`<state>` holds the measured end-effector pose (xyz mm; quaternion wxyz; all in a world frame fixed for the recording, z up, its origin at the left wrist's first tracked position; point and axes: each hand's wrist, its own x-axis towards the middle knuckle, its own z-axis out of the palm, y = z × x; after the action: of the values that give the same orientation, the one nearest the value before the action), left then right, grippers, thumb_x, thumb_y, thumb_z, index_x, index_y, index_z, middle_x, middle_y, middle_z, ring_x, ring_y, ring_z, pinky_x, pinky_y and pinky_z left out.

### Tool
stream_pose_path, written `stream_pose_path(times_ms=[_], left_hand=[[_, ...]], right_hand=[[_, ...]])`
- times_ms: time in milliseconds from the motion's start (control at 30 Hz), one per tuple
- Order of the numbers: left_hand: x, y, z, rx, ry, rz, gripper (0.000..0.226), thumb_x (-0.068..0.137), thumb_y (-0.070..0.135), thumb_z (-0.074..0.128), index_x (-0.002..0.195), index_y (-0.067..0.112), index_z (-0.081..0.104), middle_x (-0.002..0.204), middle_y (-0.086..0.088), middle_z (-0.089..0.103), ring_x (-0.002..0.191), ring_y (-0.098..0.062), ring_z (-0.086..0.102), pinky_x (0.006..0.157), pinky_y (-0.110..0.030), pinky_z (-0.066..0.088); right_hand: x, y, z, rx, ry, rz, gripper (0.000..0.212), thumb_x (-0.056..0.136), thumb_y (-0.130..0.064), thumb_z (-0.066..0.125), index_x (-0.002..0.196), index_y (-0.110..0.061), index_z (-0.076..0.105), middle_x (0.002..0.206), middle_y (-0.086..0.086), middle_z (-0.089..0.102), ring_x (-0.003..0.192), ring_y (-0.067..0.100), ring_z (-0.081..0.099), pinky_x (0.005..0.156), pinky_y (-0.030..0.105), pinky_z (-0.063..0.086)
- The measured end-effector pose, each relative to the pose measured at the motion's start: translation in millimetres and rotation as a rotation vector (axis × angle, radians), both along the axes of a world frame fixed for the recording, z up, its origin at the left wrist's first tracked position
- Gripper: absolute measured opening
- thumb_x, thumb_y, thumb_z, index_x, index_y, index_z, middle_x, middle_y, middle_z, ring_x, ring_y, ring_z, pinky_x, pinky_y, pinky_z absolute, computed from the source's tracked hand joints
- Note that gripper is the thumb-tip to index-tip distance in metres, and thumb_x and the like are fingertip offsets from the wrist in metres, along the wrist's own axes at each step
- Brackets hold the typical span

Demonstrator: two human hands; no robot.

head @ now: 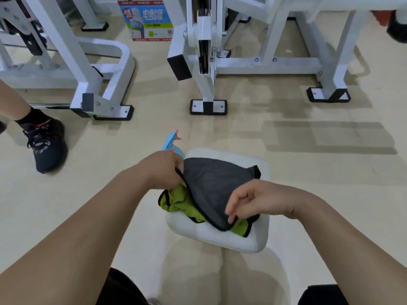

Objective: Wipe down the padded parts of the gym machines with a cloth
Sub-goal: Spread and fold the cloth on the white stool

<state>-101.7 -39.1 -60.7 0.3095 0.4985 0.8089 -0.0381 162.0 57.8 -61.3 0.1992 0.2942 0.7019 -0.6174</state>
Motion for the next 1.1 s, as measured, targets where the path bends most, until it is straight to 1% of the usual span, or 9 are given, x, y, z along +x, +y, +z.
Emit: stream_pose_path(times_ms=[67, 133, 200, 267, 400, 533, 767, 933, 1100], left_hand=[[-1, -10, 18, -0.305, -0.096, -0.133, 0.023, 0.08, 0.017, 0.059, 0.098, 0.017, 0.073, 0.097, 0.003, 0.069, 0.09, -0.014, 0.061, 0.083, -0.033, 0.055], [-3, -11, 16, -0.363, -0.074, -0.172, 0.025, 0.082, 0.015, 0.054, 0.102, 0.012, 0.07, 0.099, -0.003, 0.066, 0.087, -0.016, 0.057, 0.078, -0.033, 0.051], [-2, -4, -4, -0.087, -0.026, -0.06, 0.021, 0.092, 0.015, 0.05, 0.099, 0.013, 0.07, 0.107, -0.008, 0.069, 0.09, -0.019, 0.06, 0.078, -0.033, 0.051], [6, 3, -30, 0.202, 0.0, 0.058, 0.032, 0.098, 0.019, 0.053, 0.129, 0.021, 0.065, 0.129, -0.003, 0.065, 0.109, -0.023, 0.061, 0.09, -0.032, 0.049], [10, 13, -64, 0.096, 0.05, 0.009, 0.059, 0.095, 0.026, 0.061, 0.151, 0.024, 0.042, 0.146, -0.007, 0.05, 0.134, -0.031, 0.044, 0.105, -0.042, 0.045], [8, 27, -51, 0.043, 0.121, 0.016, 0.01, 0.089, 0.032, 0.062, 0.095, 0.025, 0.059, 0.102, -0.002, 0.059, 0.114, -0.026, 0.047, 0.085, -0.034, 0.047], [24, 43, 36, 0.838, -0.089, 0.246, 0.019, 0.078, 0.018, 0.06, 0.069, 0.011, 0.044, 0.065, -0.001, 0.05, 0.064, -0.02, 0.049, 0.054, -0.032, 0.037], [25, 30, 74, 1.06, -0.184, 0.312, 0.011, 0.072, 0.015, 0.056, 0.072, 0.008, 0.047, 0.071, -0.009, 0.05, 0.065, -0.017, 0.045, 0.058, -0.032, 0.039], [28, 22, 65, 0.94, -0.224, 0.127, 0.007, 0.068, 0.016, 0.058, 0.069, 0.02, 0.052, 0.077, 0.002, 0.062, 0.076, -0.019, 0.06, 0.064, -0.038, 0.052]], right_hand=[[-4, 5, -3, -0.022, 0.019, -0.165, 0.014, 0.093, -0.02, 0.074, 0.1, -0.008, 0.076, 0.1, 0.006, 0.08, 0.094, 0.023, 0.077, 0.087, 0.036, 0.059], [-9, 16, -17, 0.26, 0.05, -0.468, 0.021, 0.093, -0.03, 0.072, 0.096, -0.009, 0.071, 0.095, 0.004, 0.077, 0.084, 0.025, 0.073, 0.077, 0.038, 0.059], [-12, 23, -30, 0.687, -0.089, -0.522, 0.027, 0.089, -0.038, 0.07, 0.113, -0.024, 0.067, 0.11, 0.0, 0.067, 0.099, 0.023, 0.066, 0.083, 0.037, 0.055], [-10, 23, -43, 0.807, -0.264, -0.391, 0.051, 0.087, -0.043, 0.07, 0.135, -0.028, 0.058, 0.125, 0.0, 0.058, 0.119, 0.024, 0.057, 0.092, 0.04, 0.052], [-8, 19, -56, 0.774, -0.286, -0.398, 0.024, 0.086, -0.033, 0.073, 0.107, -0.024, 0.065, 0.106, 0.0, 0.055, 0.111, 0.025, 0.058, 0.081, 0.035, 0.05], [-7, 20, -40, 0.599, -0.097, -0.628, 0.012, 0.085, -0.024, 0.066, 0.084, -0.014, 0.059, 0.089, 0.001, 0.056, 0.081, 0.018, 0.056, 0.063, 0.029, 0.039], [-24, 24, 35, 0.341, 0.416, -1.149, 0.016, 0.091, -0.007, 0.055, 0.081, -0.017, 0.046, 0.063, -0.006, 0.041, 0.048, 0.008, 0.035, 0.041, 0.019, 0.028], [-9, 32, 72, 0.198, 0.731, -1.161, 0.025, 0.076, 0.003, 0.052, 0.071, -0.019, 0.043, 0.07, -0.001, 0.054, 0.065, 0.02, 0.042, 0.053, 0.029, 0.027], [-4, 34, 60, 0.107, 0.668, -1.082, 0.027, 0.059, 0.003, 0.05, 0.065, -0.023, 0.053, 0.076, 0.002, 0.064, 0.078, 0.025, 0.049, 0.058, 0.033, 0.031]])
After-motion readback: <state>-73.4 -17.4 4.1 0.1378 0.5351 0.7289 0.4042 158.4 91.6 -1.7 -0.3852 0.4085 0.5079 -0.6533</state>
